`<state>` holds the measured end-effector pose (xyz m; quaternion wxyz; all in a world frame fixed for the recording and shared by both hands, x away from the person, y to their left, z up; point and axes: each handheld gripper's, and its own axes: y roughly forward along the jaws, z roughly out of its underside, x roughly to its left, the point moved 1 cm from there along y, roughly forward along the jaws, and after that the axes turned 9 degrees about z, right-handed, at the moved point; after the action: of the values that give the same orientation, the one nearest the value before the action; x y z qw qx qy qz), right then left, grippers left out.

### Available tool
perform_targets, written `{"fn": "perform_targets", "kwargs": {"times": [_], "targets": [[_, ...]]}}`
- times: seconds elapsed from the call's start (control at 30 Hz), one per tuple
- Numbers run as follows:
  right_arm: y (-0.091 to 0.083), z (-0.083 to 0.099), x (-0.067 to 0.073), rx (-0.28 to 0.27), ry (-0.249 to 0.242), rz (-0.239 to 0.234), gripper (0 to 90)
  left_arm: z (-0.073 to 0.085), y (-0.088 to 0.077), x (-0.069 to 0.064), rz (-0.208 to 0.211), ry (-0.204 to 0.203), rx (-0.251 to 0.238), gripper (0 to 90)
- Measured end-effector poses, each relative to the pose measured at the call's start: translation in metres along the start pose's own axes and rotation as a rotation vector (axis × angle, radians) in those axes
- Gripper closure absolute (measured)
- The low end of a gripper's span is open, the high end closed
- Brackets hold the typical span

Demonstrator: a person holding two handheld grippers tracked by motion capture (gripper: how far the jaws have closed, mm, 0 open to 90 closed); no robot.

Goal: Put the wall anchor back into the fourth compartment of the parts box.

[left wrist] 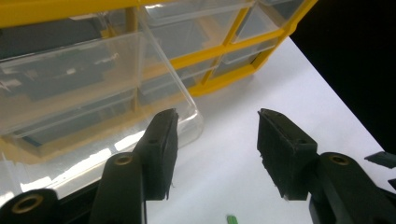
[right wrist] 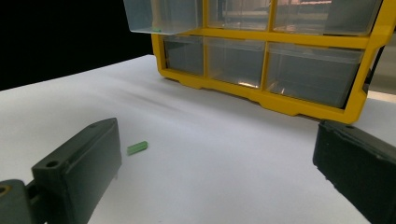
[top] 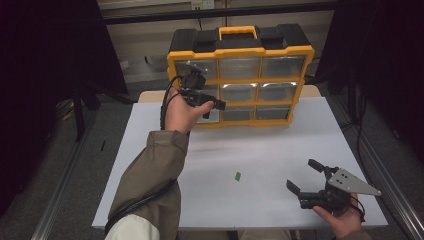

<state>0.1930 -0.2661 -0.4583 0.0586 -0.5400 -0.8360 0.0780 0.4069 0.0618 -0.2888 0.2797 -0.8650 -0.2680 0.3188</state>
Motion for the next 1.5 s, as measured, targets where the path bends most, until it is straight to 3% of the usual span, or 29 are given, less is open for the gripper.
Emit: {"fn": "perform_targets", "kwargs": {"times": [0.3, 0.7, 0.93, 1.1, 1.23, 1.3, 1.5], "targets": [[0.0, 0.0, 0.0, 0.0, 0.001, -0.003, 1.1, 0.003, 0.001, -0.006, 0.014, 0.015, 0.004, 43.8], [0.0, 0.0, 0.0, 0.001, -0.002, -0.006, 1.1, 0.008, 0.006, -0.015, 0.063, 0.047, 0.007, 34.8], [0.0, 0.0, 0.0, -0.001, 0.0, -0.004, 1.1, 0.016, 0.012, -0.019, 0.049, 0.073, 0.009, 29.3], [0.0, 0.0, 0.0, 0.001, 0.0, -0.004, 1.1, 0.022, 0.017, -0.019, 0.068, 0.098, -0.003, 25.2], [0.0, 0.0, 0.0, 0.0, 0.0, -0.003, 1.1, 0.027, 0.02, -0.021, 0.052, 0.106, 0.003, 23.9], [0.0, 0.0, 0.0, 0.0, 0.0, -0.004, 1.1, 0.03, 0.021, -0.02, 0.069, 0.111, 0.0, 22.9], [0.0, 0.0, 0.0, -0.001, -0.001, -0.001, 1.1, 0.039, 0.026, -0.015, 0.046, 0.123, -0.004, 20.7]]}}
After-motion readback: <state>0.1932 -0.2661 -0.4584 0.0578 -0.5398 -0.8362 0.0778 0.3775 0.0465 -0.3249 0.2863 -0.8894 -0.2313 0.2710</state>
